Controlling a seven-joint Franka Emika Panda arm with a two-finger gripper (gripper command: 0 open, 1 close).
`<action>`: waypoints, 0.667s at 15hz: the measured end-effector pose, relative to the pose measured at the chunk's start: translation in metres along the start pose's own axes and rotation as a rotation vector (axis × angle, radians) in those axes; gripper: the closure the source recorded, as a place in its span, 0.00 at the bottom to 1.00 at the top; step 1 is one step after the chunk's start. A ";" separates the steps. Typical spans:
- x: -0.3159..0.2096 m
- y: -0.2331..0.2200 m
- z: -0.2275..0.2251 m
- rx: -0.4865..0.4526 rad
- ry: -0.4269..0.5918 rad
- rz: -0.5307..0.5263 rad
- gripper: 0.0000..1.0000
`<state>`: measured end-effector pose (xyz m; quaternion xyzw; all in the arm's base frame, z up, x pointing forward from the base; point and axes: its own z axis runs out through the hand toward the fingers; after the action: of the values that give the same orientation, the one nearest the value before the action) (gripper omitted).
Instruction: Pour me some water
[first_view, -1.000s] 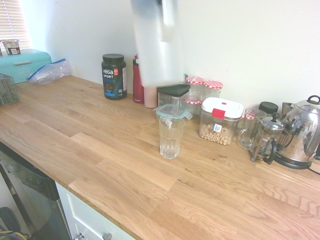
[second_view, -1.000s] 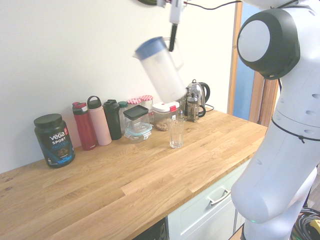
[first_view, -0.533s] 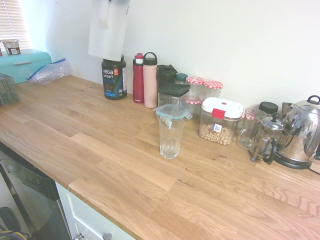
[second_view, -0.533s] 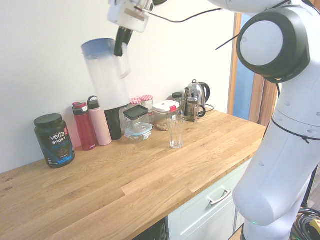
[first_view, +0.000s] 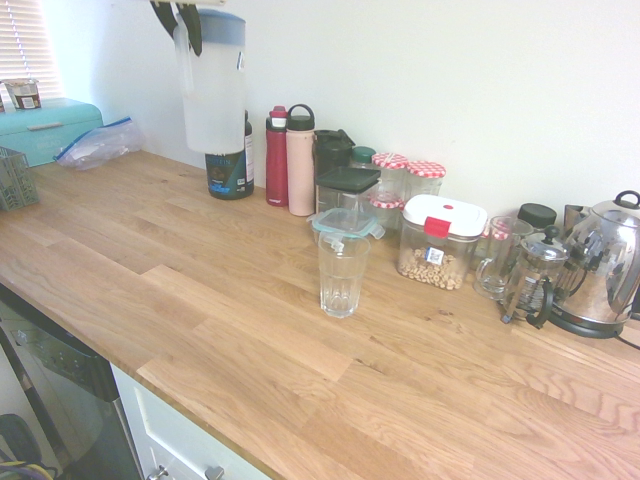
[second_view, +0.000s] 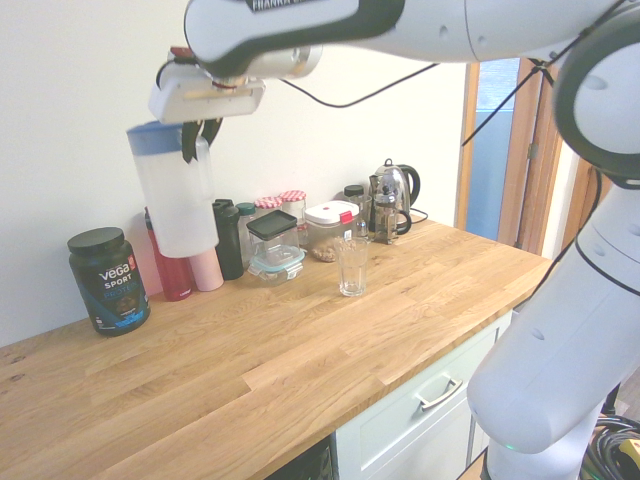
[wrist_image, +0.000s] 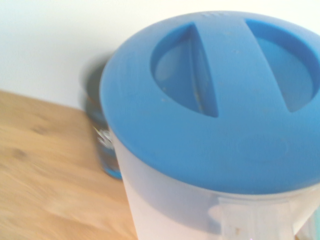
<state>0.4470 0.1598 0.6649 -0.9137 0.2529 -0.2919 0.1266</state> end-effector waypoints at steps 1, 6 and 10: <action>-0.015 0.010 0.005 -0.021 0.016 0.007 1.00; -0.077 0.076 0.049 -0.001 0.086 0.130 1.00; -0.101 0.106 0.073 0.030 0.146 0.183 1.00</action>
<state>0.3781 0.1308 0.5191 -0.8611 0.3393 -0.3486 0.1478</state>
